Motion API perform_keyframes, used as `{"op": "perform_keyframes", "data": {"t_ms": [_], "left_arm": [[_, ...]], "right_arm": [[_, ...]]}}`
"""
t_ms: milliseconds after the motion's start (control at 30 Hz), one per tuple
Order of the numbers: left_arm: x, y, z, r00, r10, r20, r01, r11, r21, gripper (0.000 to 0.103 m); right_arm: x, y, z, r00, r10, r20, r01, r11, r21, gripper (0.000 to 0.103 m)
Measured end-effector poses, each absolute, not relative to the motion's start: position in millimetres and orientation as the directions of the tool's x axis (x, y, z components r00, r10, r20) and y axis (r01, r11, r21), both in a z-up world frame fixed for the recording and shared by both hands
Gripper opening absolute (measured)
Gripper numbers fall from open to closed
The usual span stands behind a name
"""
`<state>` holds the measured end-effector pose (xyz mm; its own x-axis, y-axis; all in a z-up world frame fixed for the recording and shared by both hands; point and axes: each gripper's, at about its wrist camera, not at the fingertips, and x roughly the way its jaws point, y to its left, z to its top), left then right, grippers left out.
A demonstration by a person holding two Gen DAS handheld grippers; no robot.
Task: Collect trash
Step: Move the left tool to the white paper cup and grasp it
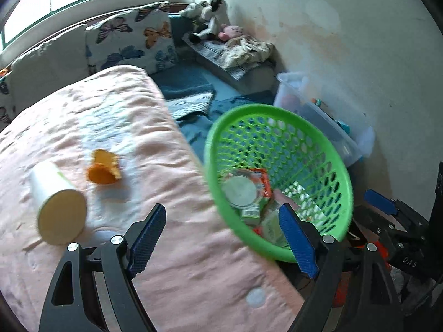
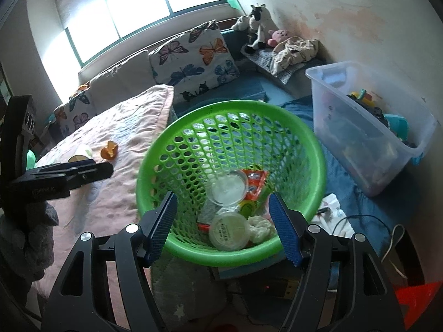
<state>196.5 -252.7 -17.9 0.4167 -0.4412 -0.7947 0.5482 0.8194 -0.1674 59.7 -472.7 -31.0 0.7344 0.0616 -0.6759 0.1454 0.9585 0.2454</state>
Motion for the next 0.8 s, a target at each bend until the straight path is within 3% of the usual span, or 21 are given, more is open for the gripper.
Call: {"op": "perform_keyframes", "data": {"t_ms": [667, 800], "left_arm": [[271.3, -135.8, -2.1, 0.558, -0.217, -0.801, 0.202, 0.972, -0.123, 0.088], [287.7, -120.2, -10.4, 0.546, -0.187, -0.817, 0.146, 0.981, -0.127, 0.088]], "right_arm": [[89.1, -421.4, -15.9, 0.733, 0.145, -0.664, 0.019, 0.972, 0.234, 0.07], [96.9, -413.2, -11.9, 0.738, 0.16, -0.656, -0.002, 0.972, 0.234, 0.077]]}}
